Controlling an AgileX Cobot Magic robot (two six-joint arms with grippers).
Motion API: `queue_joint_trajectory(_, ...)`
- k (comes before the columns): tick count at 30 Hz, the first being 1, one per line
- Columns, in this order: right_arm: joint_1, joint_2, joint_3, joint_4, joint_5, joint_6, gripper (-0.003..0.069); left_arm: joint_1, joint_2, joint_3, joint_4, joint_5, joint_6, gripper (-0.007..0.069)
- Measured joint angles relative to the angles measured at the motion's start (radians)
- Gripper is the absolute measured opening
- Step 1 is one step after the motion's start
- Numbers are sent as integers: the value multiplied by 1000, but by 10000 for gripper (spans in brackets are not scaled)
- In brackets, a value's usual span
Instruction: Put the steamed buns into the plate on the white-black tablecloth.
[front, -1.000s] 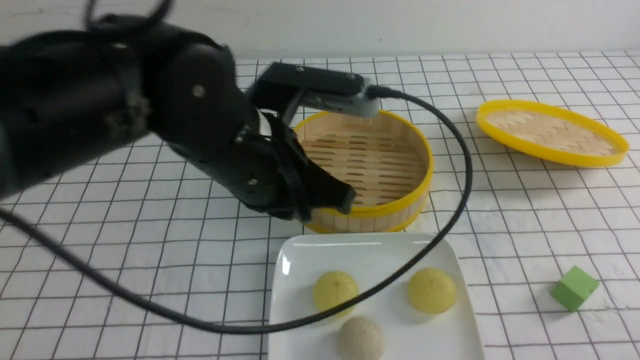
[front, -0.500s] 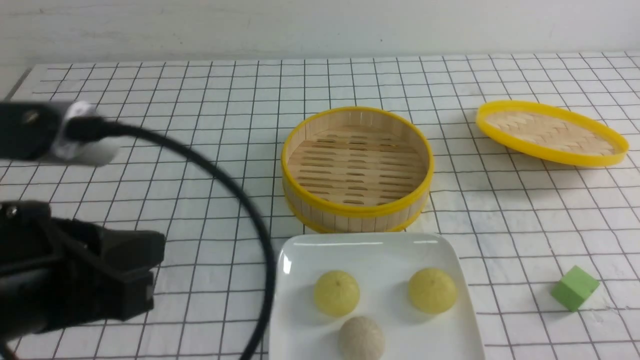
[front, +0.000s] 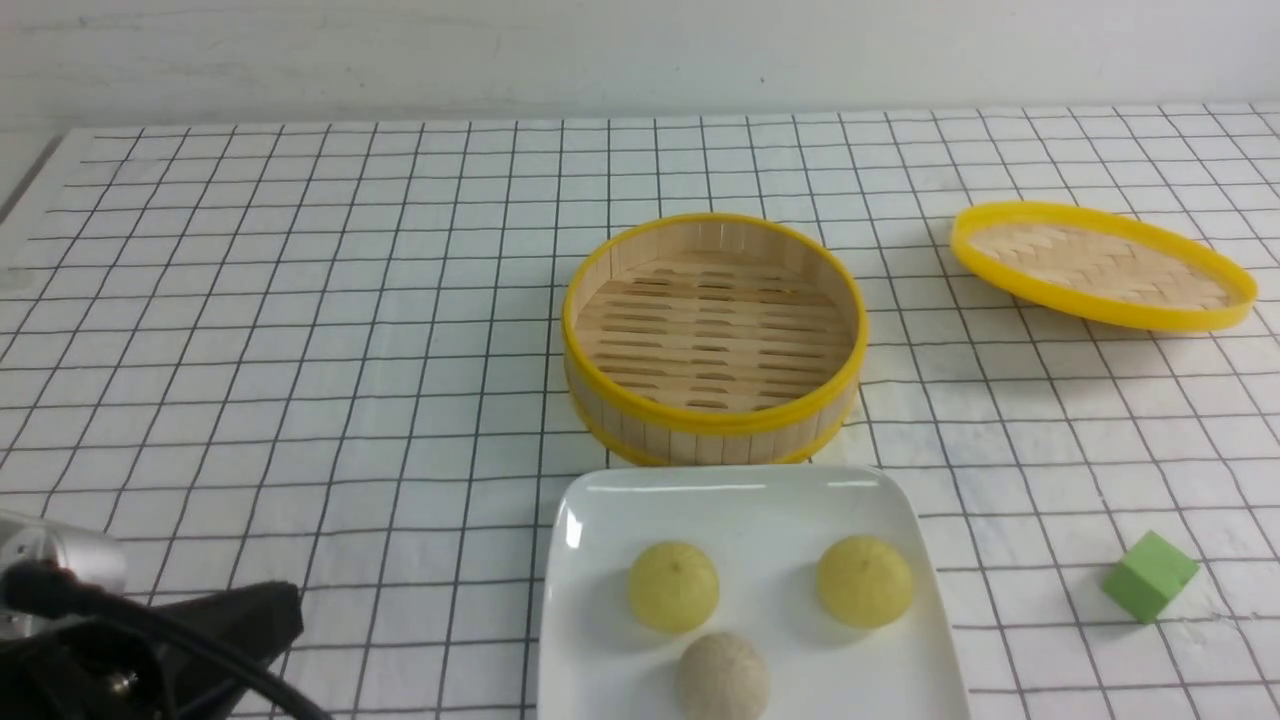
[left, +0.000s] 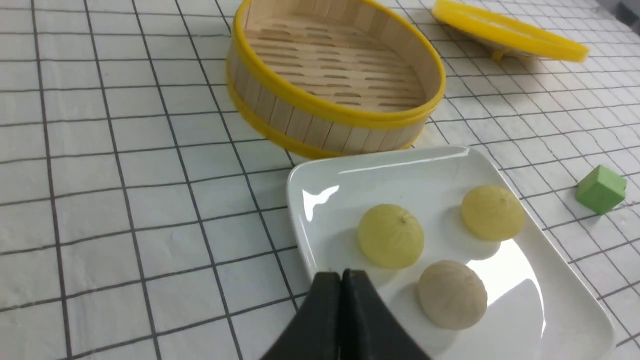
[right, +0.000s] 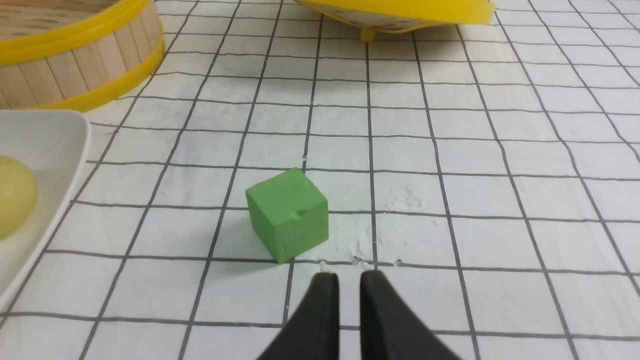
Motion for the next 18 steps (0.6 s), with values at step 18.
queue_joint_trajectory(18, 0, 0, 0, 0, 0, -2, 116, 628, -381, 406, -152, -201, 377, 38)
